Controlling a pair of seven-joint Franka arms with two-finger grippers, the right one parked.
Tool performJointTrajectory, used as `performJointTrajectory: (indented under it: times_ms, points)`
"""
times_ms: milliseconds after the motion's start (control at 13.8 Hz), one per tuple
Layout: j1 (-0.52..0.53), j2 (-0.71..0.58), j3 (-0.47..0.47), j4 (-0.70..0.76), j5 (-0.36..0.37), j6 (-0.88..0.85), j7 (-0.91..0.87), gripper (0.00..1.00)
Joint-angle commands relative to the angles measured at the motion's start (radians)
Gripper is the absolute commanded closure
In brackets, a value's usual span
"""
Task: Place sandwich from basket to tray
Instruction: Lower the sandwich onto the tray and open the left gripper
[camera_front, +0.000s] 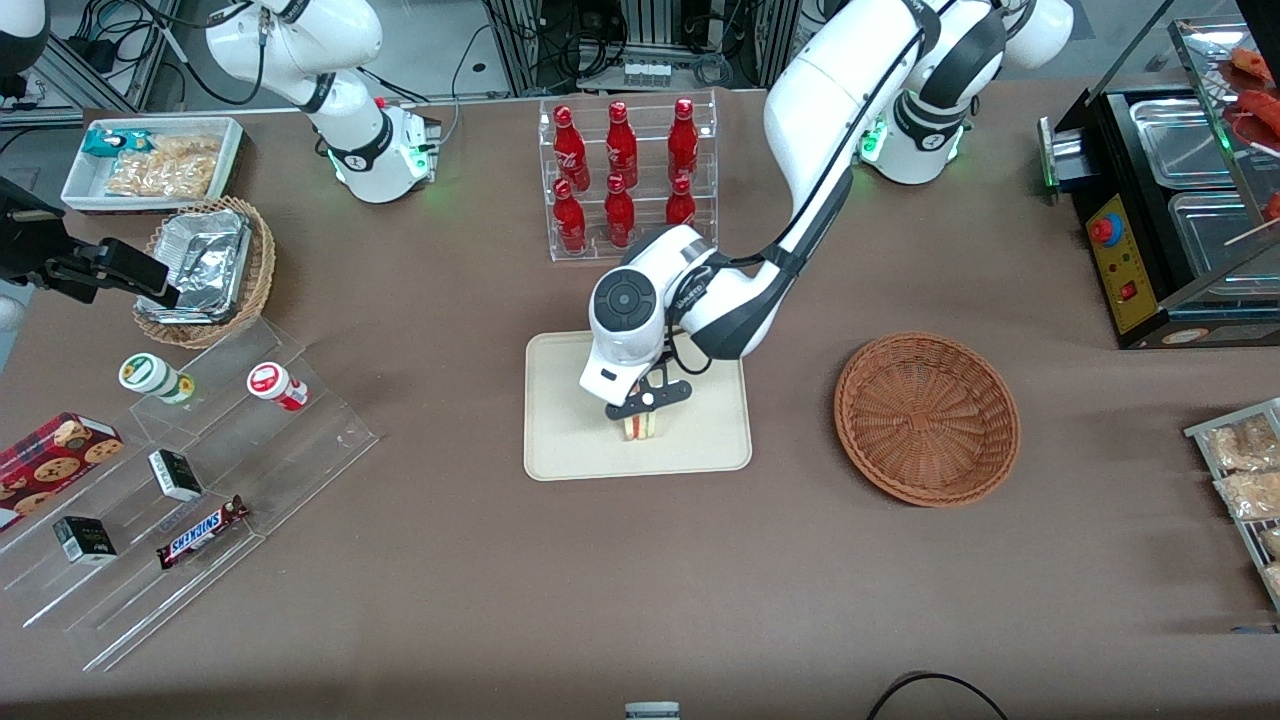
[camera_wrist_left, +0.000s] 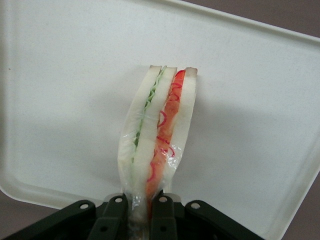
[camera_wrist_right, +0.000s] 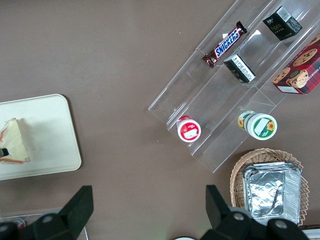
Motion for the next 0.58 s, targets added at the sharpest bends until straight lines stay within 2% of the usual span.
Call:
performJointTrajectory:
  times_ms: [0,72,145,217,507]
  points:
    - [-0.019,0.022,0.012,0.043,0.002,-0.015,-0.033,0.78]
    - [-0.019,0.022,0.012,0.04,0.002,-0.015,-0.041,0.68]
    - [-0.019,0.022,0.012,0.039,0.002,-0.015,-0.043,0.17]
    - [-0.019,0.016,0.012,0.036,0.002,-0.015,-0.04,0.0]
    - [-0.016,-0.056,0.014,0.045,0.004,-0.067,-0.038,0.0]
